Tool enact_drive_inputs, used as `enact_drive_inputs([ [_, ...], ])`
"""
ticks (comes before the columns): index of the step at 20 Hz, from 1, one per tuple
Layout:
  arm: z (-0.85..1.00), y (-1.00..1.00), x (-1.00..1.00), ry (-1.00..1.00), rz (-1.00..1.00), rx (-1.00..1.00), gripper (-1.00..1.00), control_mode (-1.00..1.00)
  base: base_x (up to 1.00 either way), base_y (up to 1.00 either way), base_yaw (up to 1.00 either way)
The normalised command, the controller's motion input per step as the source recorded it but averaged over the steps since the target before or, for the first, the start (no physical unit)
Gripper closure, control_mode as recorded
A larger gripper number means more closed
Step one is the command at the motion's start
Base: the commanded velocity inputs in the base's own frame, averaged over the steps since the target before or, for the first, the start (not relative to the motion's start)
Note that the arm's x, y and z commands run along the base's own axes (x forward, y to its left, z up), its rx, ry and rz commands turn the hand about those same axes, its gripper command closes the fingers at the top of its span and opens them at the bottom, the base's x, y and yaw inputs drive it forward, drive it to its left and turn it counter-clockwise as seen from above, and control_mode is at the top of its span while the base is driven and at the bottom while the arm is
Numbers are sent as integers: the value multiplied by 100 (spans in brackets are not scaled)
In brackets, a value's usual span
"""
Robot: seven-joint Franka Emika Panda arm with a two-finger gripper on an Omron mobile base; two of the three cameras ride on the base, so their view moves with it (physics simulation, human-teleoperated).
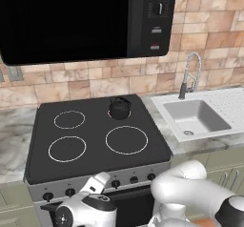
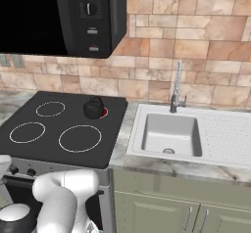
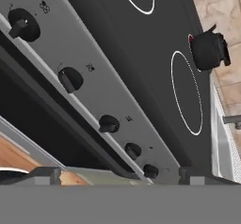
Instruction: The kettle is done boiling. Turn off the stove, then wait for 300 timesteps before moving the kettle to the dining table.
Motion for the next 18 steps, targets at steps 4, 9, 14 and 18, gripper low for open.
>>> enact_drive_inputs([
  [4,-29,0,11,-7,3,0,-100,-100,0,0,0],
  [9,-25,1,23,-4,1,0,-100,-100,0,0,0],
  [14,-24,6,27,0,0,0,-100,-100,0,0,0],
  [18,-24,13,26,0,0,0,-100,-100,0,0,0],
])
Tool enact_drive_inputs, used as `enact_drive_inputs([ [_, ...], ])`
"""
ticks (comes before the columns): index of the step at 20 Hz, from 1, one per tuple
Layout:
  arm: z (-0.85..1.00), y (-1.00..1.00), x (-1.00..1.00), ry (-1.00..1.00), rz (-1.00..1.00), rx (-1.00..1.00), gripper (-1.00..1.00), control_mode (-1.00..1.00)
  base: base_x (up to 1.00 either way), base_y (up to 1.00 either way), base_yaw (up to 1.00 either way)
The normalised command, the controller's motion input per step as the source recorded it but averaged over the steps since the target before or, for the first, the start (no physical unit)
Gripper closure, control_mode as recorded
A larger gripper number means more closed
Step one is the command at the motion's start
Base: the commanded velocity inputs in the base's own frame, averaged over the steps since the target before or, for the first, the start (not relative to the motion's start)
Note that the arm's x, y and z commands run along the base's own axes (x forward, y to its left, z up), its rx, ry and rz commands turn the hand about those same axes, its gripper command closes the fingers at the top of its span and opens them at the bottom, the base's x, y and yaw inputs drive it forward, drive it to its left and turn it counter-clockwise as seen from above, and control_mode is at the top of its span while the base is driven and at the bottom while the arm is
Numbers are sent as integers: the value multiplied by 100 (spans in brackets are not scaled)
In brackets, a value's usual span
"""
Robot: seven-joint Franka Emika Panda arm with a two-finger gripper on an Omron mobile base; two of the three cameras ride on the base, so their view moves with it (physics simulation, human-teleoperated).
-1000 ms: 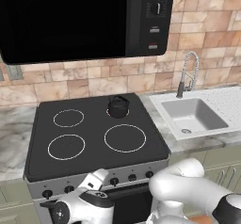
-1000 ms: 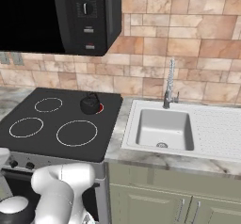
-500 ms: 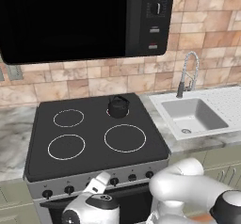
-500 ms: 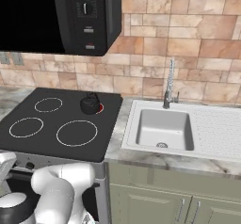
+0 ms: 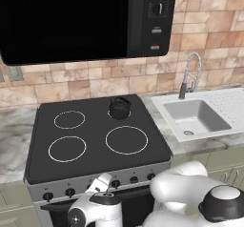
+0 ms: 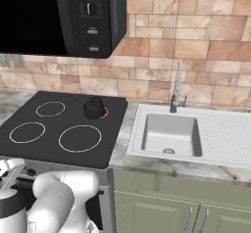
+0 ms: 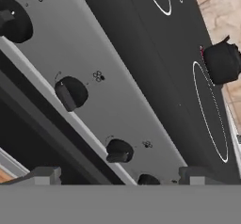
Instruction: The kettle is done boiling. Turn off the stove, then wait for 300 timesteps before moving the kettle to the dining table.
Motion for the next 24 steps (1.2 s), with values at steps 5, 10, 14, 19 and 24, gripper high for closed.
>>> enact_drive_inputs([
  [5,-26,24,26,2,0,-4,-100,-100,0,0,0],
  [10,-22,23,25,1,0,-5,-100,-100,0,0,0],
  [14,-20,18,21,0,0,-3,-100,-100,0,0,0],
  [19,-21,8,11,0,0,-1,-100,-100,0,0,0],
  [24,-29,0,2,0,0,0,-100,-100,0,0,0],
])
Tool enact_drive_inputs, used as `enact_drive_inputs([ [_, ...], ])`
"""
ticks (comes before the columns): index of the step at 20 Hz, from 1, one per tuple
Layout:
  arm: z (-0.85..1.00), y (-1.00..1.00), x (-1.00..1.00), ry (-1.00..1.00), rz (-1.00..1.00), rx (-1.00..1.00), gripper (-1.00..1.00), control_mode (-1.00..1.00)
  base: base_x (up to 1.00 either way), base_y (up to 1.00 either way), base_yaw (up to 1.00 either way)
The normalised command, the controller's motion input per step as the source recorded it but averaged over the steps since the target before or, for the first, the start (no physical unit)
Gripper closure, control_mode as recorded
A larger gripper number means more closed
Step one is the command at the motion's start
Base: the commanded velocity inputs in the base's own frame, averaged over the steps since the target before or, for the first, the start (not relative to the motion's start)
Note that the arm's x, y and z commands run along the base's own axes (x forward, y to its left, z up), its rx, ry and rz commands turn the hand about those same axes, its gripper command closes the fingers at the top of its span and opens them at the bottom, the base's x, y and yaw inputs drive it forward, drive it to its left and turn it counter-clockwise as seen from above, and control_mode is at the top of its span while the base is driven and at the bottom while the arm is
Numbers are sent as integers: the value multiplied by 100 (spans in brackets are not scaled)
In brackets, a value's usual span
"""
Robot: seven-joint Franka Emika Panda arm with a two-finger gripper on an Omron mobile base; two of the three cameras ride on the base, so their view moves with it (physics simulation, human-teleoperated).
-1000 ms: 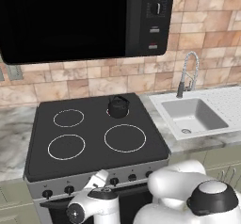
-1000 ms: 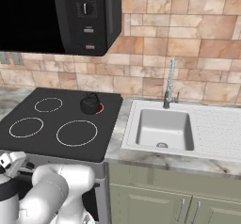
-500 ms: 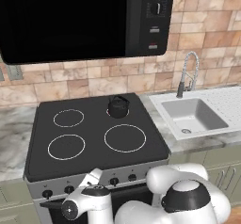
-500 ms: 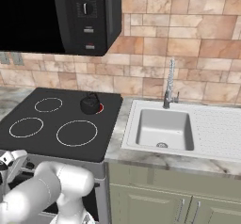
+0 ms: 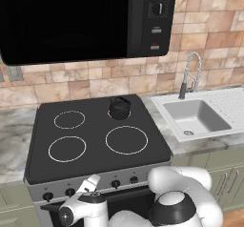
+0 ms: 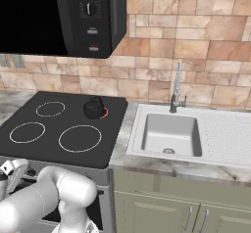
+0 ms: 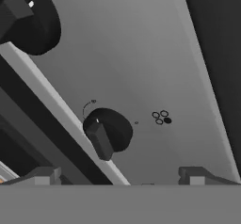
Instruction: The kettle is done boiling. Turn off the stove, then wait for 300 timesteps before moving the kettle to the dining table.
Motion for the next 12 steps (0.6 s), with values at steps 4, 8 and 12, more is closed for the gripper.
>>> enact_drive_inputs([
  [4,-19,0,2,-2,0,0,-100,-100,0,0,0],
  [8,-7,0,14,-1,0,0,-100,-100,0,0,0],
  [12,-4,2,23,0,0,0,-100,-100,0,0,0],
])
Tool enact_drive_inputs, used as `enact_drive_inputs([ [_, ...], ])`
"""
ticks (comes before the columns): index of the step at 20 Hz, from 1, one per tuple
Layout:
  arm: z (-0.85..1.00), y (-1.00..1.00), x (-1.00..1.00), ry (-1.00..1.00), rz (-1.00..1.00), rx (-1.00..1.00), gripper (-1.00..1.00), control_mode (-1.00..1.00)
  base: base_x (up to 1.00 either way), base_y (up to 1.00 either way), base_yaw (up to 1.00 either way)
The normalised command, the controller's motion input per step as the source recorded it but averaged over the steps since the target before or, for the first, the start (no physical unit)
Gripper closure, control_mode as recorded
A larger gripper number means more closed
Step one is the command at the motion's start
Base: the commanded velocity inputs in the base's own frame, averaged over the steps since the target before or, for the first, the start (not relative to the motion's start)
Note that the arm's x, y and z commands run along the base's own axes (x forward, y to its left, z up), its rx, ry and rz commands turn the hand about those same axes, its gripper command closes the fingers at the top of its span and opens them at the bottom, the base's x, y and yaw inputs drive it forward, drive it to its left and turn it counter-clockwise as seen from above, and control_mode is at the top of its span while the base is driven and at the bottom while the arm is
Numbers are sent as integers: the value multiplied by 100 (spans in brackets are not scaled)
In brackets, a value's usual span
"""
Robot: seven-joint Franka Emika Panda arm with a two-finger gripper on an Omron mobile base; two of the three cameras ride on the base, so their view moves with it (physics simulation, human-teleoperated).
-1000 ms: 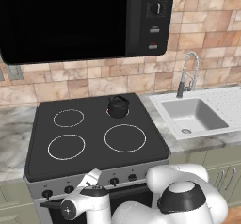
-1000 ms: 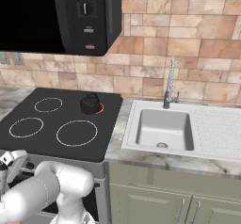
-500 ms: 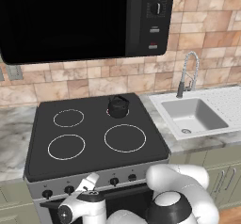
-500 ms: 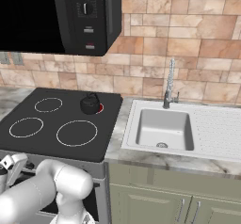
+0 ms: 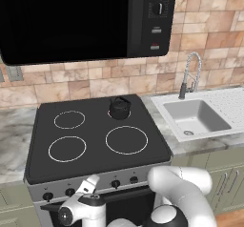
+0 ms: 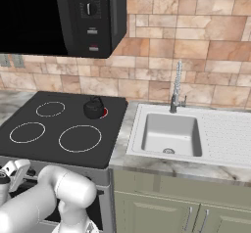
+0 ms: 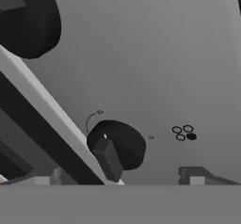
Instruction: The kettle is done boiling. Turn off the stove, then wait for 300 timesteps before moving the kettle to the dining table.
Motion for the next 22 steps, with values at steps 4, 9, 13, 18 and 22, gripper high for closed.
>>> enact_drive_inputs([
  [4,-7,4,23,0,0,0,-100,-100,0,0,0],
  [9,-15,5,18,0,0,0,-100,-100,0,0,0],
  [13,-21,2,16,0,0,0,-100,-100,0,0,0],
  [18,-19,0,16,-1,0,0,-100,-100,0,0,0],
  [22,-16,0,21,-1,0,0,-100,-100,0,0,0],
])
